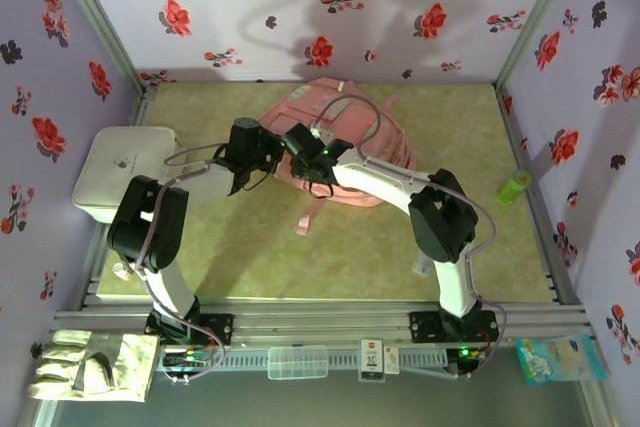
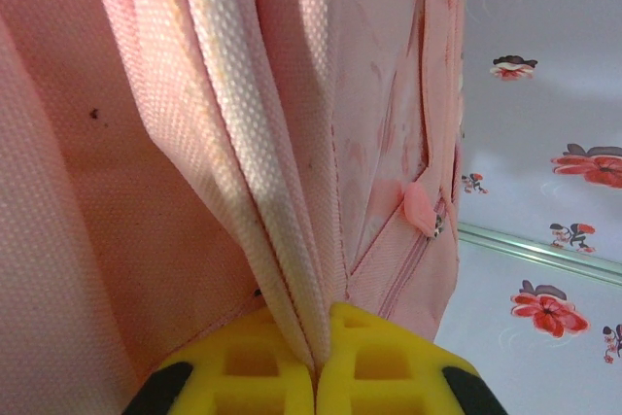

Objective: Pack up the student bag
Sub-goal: Zip the student bag at the center of the table.

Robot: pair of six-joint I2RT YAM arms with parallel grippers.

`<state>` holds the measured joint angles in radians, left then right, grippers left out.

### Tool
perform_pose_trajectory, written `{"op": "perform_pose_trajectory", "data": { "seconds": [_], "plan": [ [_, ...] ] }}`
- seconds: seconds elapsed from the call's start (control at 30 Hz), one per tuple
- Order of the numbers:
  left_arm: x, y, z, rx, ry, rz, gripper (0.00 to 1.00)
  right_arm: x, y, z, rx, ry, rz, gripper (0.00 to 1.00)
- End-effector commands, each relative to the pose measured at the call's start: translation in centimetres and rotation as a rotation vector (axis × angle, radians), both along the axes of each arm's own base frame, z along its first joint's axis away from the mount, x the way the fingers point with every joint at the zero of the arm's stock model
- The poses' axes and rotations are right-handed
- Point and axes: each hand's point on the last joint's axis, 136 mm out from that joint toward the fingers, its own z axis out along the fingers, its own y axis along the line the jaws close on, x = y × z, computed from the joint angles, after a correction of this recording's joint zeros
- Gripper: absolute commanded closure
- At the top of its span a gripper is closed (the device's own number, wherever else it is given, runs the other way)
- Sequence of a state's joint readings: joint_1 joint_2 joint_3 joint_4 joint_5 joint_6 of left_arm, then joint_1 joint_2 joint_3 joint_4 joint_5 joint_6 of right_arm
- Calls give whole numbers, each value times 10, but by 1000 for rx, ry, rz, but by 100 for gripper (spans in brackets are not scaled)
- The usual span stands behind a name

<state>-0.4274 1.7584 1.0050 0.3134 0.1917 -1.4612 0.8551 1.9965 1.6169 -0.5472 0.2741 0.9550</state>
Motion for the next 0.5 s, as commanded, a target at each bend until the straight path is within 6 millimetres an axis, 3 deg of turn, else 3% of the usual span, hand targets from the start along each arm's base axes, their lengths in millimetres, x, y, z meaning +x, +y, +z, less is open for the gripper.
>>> {"op": "perform_pose_trajectory", "data": {
  "seconds": [0.0, 0.3, 0.47],
  "plan": [
    [-6, -18, 35, -68, -76, -71, 100, 9, -19, -2, -94, -32, -76, 71],
    [-6, -17, 39, -75, -84, -68, 100, 24, -31, -6, -213, -69, -95, 71],
    [-6, -18, 42, -78, -88, -70, 100, 33, -41, -5, -294, -101, -105, 80]
  ]
}}
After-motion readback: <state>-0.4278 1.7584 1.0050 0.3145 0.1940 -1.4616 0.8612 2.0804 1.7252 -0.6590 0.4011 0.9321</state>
